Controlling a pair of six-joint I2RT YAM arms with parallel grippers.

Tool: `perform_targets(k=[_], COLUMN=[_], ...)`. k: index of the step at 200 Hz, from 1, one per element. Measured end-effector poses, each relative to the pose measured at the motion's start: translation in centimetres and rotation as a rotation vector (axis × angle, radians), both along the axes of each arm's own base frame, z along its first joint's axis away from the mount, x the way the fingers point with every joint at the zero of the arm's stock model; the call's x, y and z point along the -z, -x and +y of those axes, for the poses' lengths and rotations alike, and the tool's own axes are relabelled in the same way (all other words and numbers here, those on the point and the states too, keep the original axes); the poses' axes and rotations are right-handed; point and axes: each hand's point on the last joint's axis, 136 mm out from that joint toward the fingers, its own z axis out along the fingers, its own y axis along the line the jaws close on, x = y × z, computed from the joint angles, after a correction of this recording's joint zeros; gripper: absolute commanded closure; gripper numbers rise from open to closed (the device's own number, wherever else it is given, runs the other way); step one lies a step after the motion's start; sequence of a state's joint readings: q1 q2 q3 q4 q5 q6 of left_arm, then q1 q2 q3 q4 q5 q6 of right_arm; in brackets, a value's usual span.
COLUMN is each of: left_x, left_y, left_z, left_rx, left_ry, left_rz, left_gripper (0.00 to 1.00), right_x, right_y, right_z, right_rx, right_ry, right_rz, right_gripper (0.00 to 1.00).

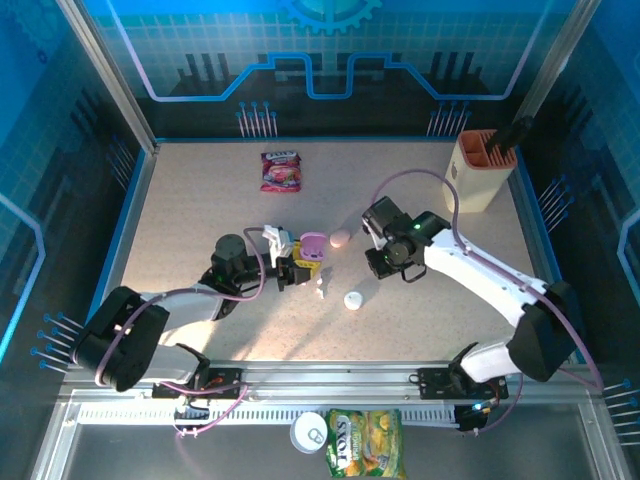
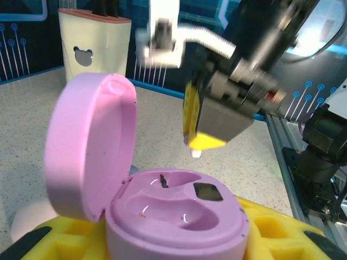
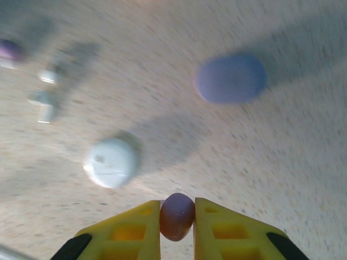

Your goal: Insert the wireless bluetooth earbuds into the charging case

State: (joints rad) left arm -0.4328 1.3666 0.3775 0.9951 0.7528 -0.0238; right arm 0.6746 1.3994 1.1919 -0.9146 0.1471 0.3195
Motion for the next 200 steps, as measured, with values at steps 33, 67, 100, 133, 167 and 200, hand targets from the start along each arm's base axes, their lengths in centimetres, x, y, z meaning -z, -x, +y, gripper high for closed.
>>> perform_targets(k=[33, 67, 100, 133, 167, 200], left_x=[0.5, 0.3, 0.1, 0.1, 0.1, 0.2], left_y=[0.2, 0.5, 0.9, 1.0, 1.0, 1.2], left_z=[-0.2, -0.4, -0.6, -0.7, -0.7, -0.7], left_rx=[0.026, 0.053, 0.084, 0.093, 0.094, 0.101], left_ry=[-0.006, -0.003, -0.002, -0.001, -0.001, -0.002], left_rz=[0.017, 0.016, 0.021, 0.023, 0.024, 0.032], left_gripper=[0.66, 0.66, 0.67, 0.66, 0.66, 0.66], right_x=[-5.7, -8.7, -8.2, -7.2, -6.8, -6.4], right_y=[0.3, 1.4, 1.5, 1.4, 1.4, 1.4], right_z=[5.1, 8.6, 10.4, 11.0, 11.2, 11.3], right_rx=[-0.19, -0.341, -0.412, -0.444, -0.463, -0.472], right_ry=[-0.134, -0.192, -0.186, -0.164, -0.155, -0.143], right_rz=[-0.116, -0.17, -0.154, -0.136, -0.13, -0.126], right_gripper=[0.84, 0.84, 0.84, 0.84, 0.84, 0.85])
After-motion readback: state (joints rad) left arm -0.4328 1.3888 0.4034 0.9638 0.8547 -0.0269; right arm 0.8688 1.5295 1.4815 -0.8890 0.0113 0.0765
